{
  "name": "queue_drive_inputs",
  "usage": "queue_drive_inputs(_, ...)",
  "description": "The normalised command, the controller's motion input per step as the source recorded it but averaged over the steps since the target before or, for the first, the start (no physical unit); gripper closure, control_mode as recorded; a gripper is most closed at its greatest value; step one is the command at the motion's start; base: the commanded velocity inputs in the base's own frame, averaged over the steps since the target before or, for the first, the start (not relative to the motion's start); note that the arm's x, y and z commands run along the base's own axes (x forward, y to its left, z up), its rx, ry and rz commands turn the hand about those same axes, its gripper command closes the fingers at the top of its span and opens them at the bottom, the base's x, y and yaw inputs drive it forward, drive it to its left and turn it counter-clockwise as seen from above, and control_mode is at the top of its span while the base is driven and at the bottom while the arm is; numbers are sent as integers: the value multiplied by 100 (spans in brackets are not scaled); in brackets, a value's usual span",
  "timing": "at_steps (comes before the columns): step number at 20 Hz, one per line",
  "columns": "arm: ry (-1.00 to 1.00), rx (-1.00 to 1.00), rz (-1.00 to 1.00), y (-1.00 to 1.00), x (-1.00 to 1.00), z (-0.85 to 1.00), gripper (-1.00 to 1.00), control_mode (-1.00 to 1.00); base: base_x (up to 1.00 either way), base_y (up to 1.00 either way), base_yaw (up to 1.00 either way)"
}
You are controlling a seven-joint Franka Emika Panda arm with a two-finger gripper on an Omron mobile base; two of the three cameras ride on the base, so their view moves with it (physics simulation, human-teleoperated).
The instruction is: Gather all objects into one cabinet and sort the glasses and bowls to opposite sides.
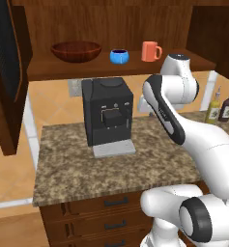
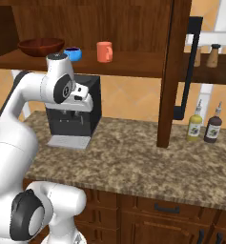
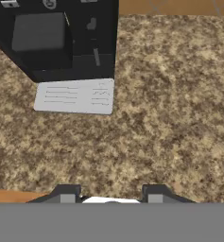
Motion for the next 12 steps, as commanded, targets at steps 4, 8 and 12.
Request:
queue_drive_inputs(4, 0, 0, 0, 0, 0, 0, -100, 100, -11, 0, 0)
queue_drive_inputs(8, 0, 0, 0, 0, 0, 0, -100, 100, -96, -6, -8)
queue_drive_inputs(12, 0, 0, 0, 0, 0, 0, -100, 100, -100, -3, -7)
